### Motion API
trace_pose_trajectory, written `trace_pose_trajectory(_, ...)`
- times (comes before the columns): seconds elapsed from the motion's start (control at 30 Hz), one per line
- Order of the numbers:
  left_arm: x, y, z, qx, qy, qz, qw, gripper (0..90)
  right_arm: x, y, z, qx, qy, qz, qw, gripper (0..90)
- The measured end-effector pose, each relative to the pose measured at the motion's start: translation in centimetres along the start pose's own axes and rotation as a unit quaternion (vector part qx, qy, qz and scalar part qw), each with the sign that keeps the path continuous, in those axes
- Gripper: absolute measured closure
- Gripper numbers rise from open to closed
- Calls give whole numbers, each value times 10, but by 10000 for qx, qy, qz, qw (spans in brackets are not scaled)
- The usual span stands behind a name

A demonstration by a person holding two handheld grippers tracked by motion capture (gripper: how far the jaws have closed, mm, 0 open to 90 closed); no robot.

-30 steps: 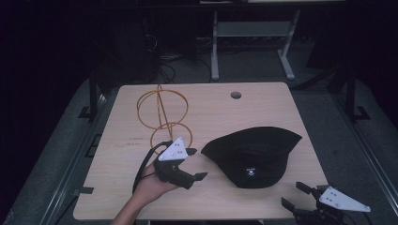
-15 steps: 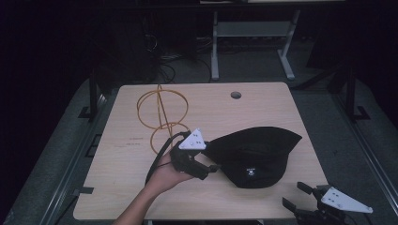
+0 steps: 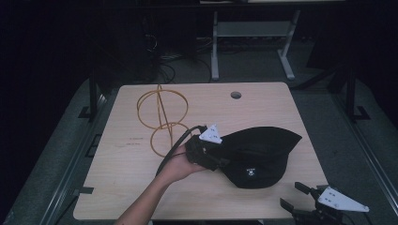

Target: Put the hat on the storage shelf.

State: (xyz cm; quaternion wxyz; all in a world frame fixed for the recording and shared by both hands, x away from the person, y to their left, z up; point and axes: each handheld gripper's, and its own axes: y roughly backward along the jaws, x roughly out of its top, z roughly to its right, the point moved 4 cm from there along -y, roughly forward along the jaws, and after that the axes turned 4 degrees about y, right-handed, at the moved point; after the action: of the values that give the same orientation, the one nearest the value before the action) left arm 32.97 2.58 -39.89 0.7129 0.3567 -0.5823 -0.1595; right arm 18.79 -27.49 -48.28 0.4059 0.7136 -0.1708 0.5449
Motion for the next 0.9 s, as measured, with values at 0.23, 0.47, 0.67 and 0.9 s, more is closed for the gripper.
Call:
trace_pose_trajectory(0.23, 0, -2, -2, -179, -57, 30, 9998, 669, 2, -3, -2, 26, -2, -31, 10000, 165)
trace_pose_trajectory(0.47, 6, 0, 12, -423, -281, 173, 9986, 834, 6, -8, -5, 75, 67, -67, 9999, 165)
trace_pose_trajectory(0.67, 16, 1, 20, -488, -268, 320, 9979, 852, 15, -6, -7, 94, 71, 58, 9999, 165)
trace_pose_trajectory(0.9, 33, 3, 23, -538, -107, 508, 9972, 855, 34, -9, -13, 201, 212, 221, 9993, 165)
